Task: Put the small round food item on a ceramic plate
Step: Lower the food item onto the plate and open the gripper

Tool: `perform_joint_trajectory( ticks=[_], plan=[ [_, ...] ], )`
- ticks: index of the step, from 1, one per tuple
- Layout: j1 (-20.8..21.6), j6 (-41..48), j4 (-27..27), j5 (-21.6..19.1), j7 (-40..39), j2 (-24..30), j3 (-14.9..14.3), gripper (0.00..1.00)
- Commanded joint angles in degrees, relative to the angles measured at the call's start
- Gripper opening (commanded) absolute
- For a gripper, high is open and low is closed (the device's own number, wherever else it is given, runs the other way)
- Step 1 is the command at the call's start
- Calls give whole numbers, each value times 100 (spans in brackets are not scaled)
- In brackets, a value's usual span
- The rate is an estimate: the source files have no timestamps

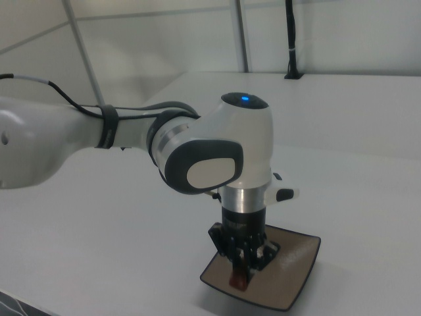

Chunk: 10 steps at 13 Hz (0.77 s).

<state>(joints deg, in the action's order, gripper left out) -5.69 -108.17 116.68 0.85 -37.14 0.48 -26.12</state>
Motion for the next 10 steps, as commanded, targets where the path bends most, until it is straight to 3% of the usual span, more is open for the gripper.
perform_joint_trajectory(
  ticks=[1,3,6,9,10],
  plan=[
    [164,-167,-224,-760,-40,-170,2,24],
    [191,-502,-224,-963,196,-372,63,24],
    [393,-1187,-233,-964,1048,-899,308,24],
    [393,-1426,-233,-964,1288,-1093,415,24],
    [393,-1435,-233,-964,1288,-1102,415,32]
  ],
)
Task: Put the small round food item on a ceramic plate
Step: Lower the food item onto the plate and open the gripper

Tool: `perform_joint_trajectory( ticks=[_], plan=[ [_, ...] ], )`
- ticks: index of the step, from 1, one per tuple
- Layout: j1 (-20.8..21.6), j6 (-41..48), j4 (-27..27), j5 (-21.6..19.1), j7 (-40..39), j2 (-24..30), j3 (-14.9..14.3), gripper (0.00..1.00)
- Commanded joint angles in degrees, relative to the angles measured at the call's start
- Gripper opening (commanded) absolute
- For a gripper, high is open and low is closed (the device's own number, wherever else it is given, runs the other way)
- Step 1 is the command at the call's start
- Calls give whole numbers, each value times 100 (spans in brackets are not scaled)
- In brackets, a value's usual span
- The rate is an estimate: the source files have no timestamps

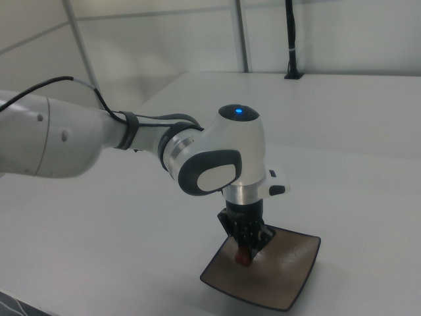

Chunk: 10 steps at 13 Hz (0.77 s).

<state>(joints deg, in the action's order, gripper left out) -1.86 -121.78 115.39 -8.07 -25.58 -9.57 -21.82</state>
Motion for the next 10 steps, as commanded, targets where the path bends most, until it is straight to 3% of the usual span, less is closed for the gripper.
perform_joint_trajectory(
  ticks=[1,2,3,7,10],
  plan=[
    [-16,-65,-104,-72,133,-106,-15,54],
    [-25,-65,-104,-72,133,-115,-15,88],
    [-25,-56,-104,-72,124,-115,-15,100],
    [-25,-13,-122,-63,124,-98,-15,100],
    [1,642,-567,-63,246,-28,-15,100]
  ],
)
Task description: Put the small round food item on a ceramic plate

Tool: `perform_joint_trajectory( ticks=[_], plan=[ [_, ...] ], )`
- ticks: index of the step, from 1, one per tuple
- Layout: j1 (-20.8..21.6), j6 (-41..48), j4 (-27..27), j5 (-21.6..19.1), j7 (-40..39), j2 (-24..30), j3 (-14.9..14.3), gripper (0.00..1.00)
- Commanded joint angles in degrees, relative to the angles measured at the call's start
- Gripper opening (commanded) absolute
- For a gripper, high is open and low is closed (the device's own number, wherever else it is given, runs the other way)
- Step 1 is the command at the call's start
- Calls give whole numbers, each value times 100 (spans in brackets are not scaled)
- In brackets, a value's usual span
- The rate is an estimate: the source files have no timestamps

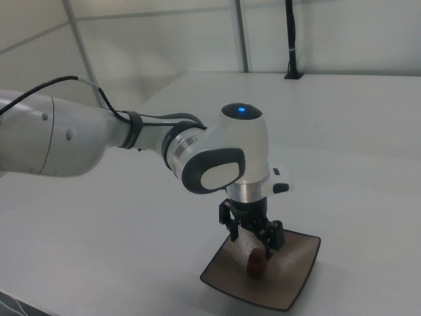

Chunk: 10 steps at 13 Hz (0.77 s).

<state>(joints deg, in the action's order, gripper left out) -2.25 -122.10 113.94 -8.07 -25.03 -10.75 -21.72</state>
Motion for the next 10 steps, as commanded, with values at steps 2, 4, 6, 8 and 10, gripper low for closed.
perform_joint_trajectory(
  ticks=[2,4,6,8,10],
  plan=[
    [41,1291,-846,-54,306,99,-25,100],
    [41,1766,-1215,-54,341,178,70,100],
    [32,2205,-1488,6,708,318,359,100],
    [41,2461,-1682,25,1174,450,632,100],
    [50,2515,-1744,68,1596,695,1053,100]
  ],
)
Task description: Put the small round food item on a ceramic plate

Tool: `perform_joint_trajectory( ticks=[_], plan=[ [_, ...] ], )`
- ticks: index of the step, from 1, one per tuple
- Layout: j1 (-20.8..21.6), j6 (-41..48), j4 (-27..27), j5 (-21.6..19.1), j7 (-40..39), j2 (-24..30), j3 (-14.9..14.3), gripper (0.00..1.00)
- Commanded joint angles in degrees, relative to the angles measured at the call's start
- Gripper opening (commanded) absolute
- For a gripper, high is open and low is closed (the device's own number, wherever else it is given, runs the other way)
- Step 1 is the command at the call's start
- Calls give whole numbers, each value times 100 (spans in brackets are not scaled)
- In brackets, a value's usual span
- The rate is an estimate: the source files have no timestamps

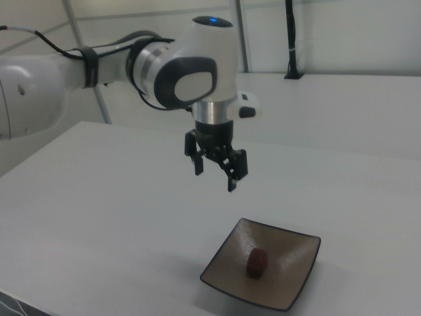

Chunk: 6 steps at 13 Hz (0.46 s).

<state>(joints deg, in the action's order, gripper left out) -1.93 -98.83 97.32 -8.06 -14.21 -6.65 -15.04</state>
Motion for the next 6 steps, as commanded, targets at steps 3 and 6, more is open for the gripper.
perform_joint_trajectory(
  ticks=[3,6],
  plan=[
    [17,513,-221,497,944,357,1018,100],
    [26,435,-213,973,1542,383,1722,100]
  ],
)
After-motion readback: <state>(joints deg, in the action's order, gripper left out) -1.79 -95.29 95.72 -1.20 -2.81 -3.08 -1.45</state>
